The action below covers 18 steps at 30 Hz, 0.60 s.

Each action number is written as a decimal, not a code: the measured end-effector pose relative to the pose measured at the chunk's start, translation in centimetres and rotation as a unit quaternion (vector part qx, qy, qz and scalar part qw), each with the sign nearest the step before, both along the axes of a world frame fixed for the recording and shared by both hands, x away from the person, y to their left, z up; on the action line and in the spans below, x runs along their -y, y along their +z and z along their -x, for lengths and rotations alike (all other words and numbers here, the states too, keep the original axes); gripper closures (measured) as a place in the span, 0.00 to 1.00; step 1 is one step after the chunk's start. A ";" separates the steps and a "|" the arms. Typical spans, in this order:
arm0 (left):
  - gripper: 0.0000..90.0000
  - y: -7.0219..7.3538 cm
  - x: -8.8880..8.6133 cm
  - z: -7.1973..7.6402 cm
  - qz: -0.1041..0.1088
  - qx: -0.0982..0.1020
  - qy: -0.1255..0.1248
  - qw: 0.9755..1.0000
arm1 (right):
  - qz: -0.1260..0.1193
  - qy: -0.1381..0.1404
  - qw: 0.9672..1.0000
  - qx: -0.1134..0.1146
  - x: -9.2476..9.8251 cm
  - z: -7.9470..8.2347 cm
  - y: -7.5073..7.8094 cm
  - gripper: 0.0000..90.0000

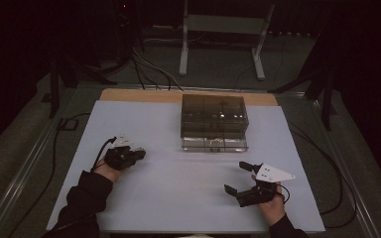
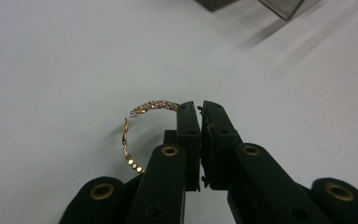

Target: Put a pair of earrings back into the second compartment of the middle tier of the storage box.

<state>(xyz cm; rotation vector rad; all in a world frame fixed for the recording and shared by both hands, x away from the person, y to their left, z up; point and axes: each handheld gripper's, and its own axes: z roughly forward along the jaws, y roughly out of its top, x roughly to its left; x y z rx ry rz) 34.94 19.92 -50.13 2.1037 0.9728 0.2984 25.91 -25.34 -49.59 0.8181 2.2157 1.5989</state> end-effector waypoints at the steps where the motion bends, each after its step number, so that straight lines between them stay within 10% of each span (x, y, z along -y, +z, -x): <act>1: 0.97 0.2 0.0 0.0 0.000 0.001 -0.001 1.000 | 0.000 0.000 1.000 0.000 0.0 0.0 0.0 0.00; 18: 0.98 4.0 3.0 -0.2 0.012 0.039 -0.044 0.998 | -0.001 0.001 1.000 0.000 0.0 0.0 0.0 0.00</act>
